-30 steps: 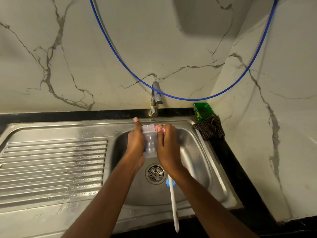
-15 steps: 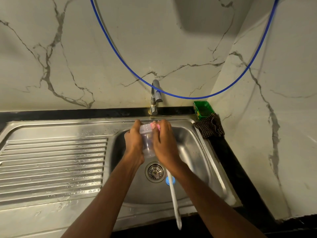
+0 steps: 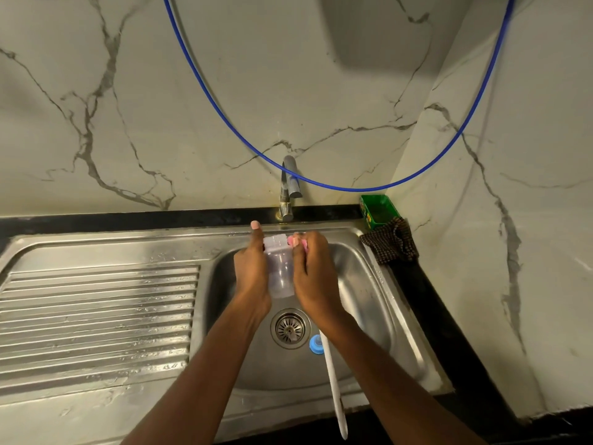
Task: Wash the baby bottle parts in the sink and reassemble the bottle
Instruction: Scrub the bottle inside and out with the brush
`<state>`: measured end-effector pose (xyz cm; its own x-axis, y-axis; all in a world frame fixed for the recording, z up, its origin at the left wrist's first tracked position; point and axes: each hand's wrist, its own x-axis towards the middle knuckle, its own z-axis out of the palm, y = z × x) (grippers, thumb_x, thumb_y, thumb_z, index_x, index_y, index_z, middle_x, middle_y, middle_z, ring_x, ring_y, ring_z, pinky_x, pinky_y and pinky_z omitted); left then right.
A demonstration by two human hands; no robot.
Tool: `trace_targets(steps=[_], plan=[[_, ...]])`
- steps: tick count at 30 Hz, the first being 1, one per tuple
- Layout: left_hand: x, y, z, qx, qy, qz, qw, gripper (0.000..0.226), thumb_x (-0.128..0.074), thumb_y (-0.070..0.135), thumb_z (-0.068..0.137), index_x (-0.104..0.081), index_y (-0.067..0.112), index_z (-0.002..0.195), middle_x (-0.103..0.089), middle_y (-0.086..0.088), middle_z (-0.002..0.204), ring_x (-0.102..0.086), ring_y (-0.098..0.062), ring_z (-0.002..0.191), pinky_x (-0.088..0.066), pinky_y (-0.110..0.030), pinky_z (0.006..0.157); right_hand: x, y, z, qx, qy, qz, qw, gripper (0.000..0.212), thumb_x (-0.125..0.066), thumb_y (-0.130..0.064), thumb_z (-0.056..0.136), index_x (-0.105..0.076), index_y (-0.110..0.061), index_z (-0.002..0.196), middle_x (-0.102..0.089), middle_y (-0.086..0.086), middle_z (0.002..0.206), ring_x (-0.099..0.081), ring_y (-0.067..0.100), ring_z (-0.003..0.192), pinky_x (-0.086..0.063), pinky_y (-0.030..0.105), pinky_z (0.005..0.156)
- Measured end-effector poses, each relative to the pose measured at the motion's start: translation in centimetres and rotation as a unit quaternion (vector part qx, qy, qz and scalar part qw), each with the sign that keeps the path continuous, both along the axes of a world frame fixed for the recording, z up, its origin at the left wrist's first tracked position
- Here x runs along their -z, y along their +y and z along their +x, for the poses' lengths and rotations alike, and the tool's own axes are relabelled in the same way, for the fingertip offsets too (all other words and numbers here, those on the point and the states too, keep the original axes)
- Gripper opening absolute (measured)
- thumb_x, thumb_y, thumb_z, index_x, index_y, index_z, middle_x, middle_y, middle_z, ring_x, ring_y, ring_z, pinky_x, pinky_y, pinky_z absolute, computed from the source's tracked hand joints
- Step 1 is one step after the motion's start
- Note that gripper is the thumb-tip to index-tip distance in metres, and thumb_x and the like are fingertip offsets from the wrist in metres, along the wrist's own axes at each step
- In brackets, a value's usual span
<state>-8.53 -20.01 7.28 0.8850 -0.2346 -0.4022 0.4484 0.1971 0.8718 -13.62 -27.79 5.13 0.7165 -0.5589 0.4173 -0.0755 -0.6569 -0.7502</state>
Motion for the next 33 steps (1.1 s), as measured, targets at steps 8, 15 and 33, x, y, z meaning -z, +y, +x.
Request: trace_targets(steps=[8,15,33], plan=[[-1.0,-0.3,0.2,0.041,-0.014,-0.028,0.999,0.049,-0.043,0.058,0.094,-0.065,0.014,0.095,-0.069,-0.008,0.088,-0.067,-0.021,0.085,-0.052,-0.037,0.08,-1.0,1.8,0.3,0.004,0.021,-0.038,0.999,0.027,-0.036,-0.033,0.099,-0.051,-0.011,0.106,-0.056,0.007,0.1,-0.054,0.016,0.085,-0.041,0.025,0.066],[1.3,0.5,0.3,0.012,0.029,-0.036,0.999,0.046,-0.04,0.046,0.097,-0.067,0.009,0.092,-0.071,-0.012,0.082,-0.069,-0.022,0.078,-0.054,-0.042,0.086,-0.2,1.4,0.2,-0.065,0.052,-0.044,0.996,0.028,-0.036,-0.033,0.1,-0.049,-0.01,0.108,-0.055,0.006,0.101,-0.056,0.017,0.087,-0.046,0.028,0.069],[1.3,-0.2,0.2,-0.003,-0.009,0.018,1.0,0.053,-0.044,0.055,0.095,-0.07,0.008,0.093,-0.074,-0.015,0.088,-0.072,-0.031,0.083,-0.057,-0.041,0.08,0.4,0.5,0.0,-0.041,0.022,0.038,0.998,0.014,-0.041,-0.029,0.1,-0.045,-0.017,0.093,-0.056,0.006,0.085,-0.056,0.015,0.073,-0.045,0.025,0.061]])
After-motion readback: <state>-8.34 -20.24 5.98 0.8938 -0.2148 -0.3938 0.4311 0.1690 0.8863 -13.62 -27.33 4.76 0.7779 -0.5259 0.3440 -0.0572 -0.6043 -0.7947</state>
